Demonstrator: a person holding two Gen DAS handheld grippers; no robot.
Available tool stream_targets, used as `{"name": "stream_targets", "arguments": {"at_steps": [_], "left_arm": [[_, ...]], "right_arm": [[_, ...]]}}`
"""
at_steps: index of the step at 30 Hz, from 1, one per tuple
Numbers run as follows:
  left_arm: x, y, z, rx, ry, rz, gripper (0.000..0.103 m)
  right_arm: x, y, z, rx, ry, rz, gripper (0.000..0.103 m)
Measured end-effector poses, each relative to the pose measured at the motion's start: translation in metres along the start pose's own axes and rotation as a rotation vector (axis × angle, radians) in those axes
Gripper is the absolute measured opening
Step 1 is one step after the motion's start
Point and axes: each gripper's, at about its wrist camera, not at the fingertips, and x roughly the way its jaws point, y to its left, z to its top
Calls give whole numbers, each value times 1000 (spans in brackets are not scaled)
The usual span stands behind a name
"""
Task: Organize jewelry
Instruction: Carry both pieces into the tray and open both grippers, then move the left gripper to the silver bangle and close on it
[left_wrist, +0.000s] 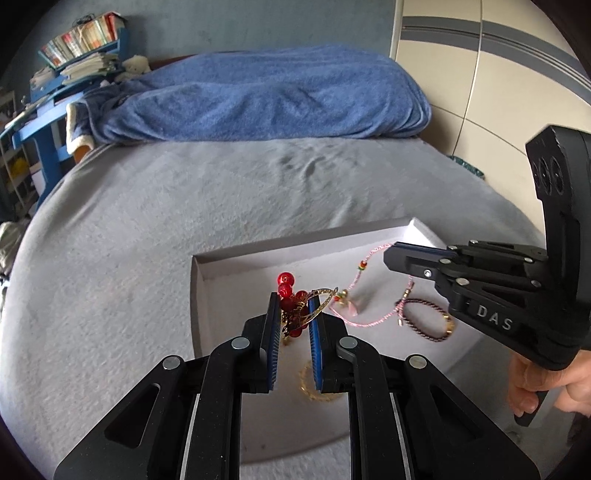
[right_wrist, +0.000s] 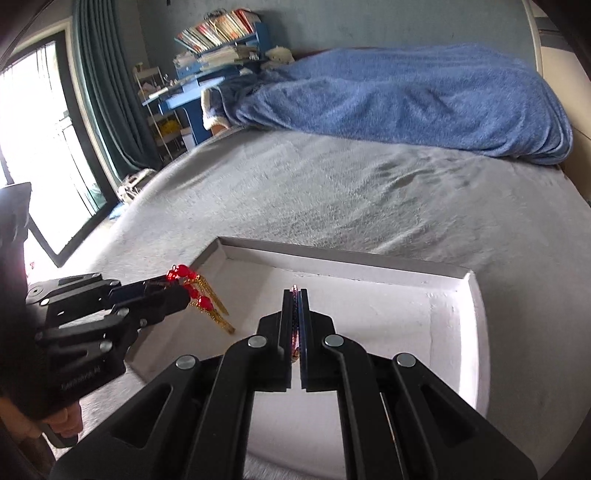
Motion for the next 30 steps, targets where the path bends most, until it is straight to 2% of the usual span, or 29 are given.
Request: {"name": "stream_targets", "arguments": {"at_steps": [3, 8, 10, 11, 13, 15, 18, 21, 30], "left_arm": [[17, 5, -2, 0, 26, 16, 15], [34, 11, -11, 3, 77, 48, 16], [34, 15, -14, -14, 86, 62, 22], [33, 17, -16, -21, 84, 65, 32], [27, 17, -19, -17, 75, 61, 46], [18, 14, -21, -5, 56, 67, 68], [3, 10, -23, 8, 29, 80, 75], [-16, 6, -28, 4, 11, 90, 81], [-68, -12, -62, -43, -30, 53, 88]], "right_arm": [[20, -7, 1, 7, 53, -25, 3], [30, -10, -3, -5, 96, -54, 3], [28, -11, -3, -1, 102, -60, 7], [26, -11, -3, -1, 99, -60, 9], [20, -12, -4, 1, 87, -67, 33], [9, -12, -6, 9, 61, -66, 40], [-10, -12, -12, 28, 38, -60, 41], [-26, -10, -19, 31, 23, -64, 46], [-90, 5, -57, 20, -39, -53, 56]]}}
